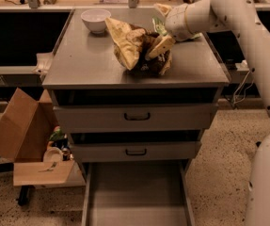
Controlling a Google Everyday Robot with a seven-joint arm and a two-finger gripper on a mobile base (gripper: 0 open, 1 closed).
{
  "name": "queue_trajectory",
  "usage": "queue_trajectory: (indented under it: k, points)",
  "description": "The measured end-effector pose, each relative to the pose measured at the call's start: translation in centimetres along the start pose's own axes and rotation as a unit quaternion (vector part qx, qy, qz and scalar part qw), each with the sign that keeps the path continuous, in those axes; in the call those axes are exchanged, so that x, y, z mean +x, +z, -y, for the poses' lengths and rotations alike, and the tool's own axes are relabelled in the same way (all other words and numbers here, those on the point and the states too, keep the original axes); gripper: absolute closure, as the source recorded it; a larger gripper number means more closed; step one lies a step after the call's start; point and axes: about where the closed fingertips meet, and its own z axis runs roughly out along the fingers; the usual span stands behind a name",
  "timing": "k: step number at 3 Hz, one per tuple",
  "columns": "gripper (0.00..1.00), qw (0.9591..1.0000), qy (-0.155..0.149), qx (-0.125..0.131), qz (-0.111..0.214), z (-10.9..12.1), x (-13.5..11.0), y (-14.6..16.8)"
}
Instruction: Pick brown chip bag from bottom drawer and place on counter
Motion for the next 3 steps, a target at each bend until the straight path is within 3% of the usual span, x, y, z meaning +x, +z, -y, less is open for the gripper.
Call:
queue_trajectory:
  k: [3]
  points:
    - [0.0, 0.9983, -0.003, 0.059, 0.004, 5.3, -4.8, 0.1]
